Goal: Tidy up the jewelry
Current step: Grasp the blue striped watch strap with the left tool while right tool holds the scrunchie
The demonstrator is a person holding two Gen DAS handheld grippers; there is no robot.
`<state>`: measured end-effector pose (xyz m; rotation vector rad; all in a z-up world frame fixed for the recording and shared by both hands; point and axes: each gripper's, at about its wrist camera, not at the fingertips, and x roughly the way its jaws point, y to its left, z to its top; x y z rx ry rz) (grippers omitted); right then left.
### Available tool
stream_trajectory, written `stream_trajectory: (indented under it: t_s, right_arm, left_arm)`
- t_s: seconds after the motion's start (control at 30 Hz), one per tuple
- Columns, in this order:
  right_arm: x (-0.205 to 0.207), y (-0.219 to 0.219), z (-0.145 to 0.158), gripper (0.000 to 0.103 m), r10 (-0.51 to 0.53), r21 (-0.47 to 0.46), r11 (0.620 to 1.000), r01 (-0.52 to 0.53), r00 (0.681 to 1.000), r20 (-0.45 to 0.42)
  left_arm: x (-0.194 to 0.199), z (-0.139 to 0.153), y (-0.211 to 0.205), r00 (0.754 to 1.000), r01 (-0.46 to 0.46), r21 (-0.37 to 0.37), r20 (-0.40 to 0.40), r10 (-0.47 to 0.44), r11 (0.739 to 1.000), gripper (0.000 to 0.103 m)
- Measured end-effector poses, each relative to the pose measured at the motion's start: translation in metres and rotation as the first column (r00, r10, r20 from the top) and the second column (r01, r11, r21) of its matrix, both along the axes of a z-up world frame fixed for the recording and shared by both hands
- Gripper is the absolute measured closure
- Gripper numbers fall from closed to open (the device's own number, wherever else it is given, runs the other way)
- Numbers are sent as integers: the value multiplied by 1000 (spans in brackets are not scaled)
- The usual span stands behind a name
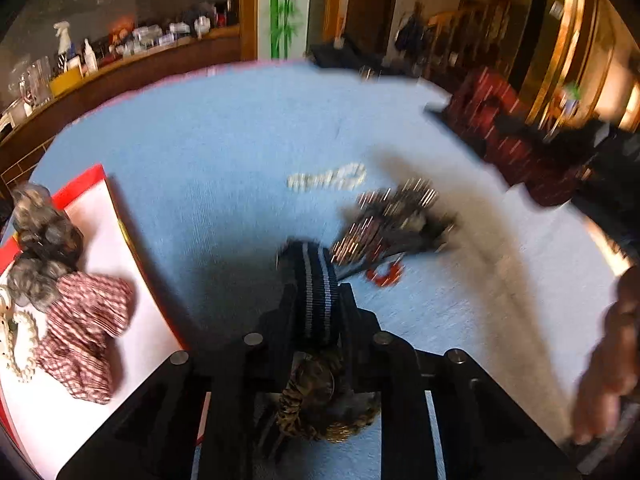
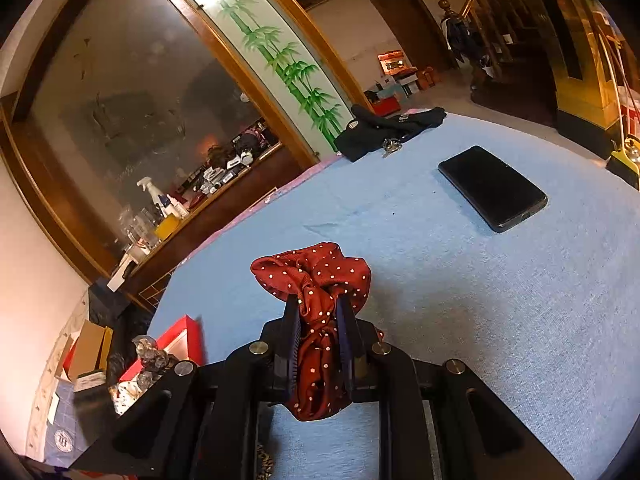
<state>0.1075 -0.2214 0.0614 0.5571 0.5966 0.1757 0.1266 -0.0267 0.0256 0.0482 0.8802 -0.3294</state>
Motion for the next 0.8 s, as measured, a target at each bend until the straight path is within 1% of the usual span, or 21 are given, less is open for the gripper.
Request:
stream_trajectory:
  t_s: [0.03,0.1,0.13,0.2,0.23,0.3,0.53,0.67,0.8]
  right_arm:
    - [-1,1,1,84,-3,-3,1000,3,1000,5]
    - [-4,1,4,84,-5,-4,1000,5,1000,17]
    - [-5,3,5,84,-5,-7,1000,5,1000,25]
    - [-7,4,7,84,-3,-14,1000,3,999,32]
    - [-7,6,8,84,1,-15,1000,-1,999,36]
    - [-7,7,8,84,8,-18,1000,-7,999,39]
    - [-11,17,11,84,64,-39,997,-62,996,62]
    - [-14,27,14,84,89,-82,993,-82,993,78]
    - [-16,31,17,84,99,-102,991,-89,991,94]
  left_arm:
    - [-6,13,3,999,7,-37,47,-5,999,85]
    - [-20,38,13,989,15,-108,148,1,994,85]
    - [-28,48,16,982,24,-134,191,2,991,85]
    - [-42,67,23,959,36,-184,281,18,982,85]
    - [-47,73,25,951,41,-190,307,20,981,85]
    - [-48,75,25,949,33,-182,315,26,983,85]
    - [-36,60,27,963,-34,-134,261,68,990,85]
    - [-35,54,28,959,-61,-96,270,85,994,85]
    - [-37,51,27,953,-79,-68,287,95,995,85]
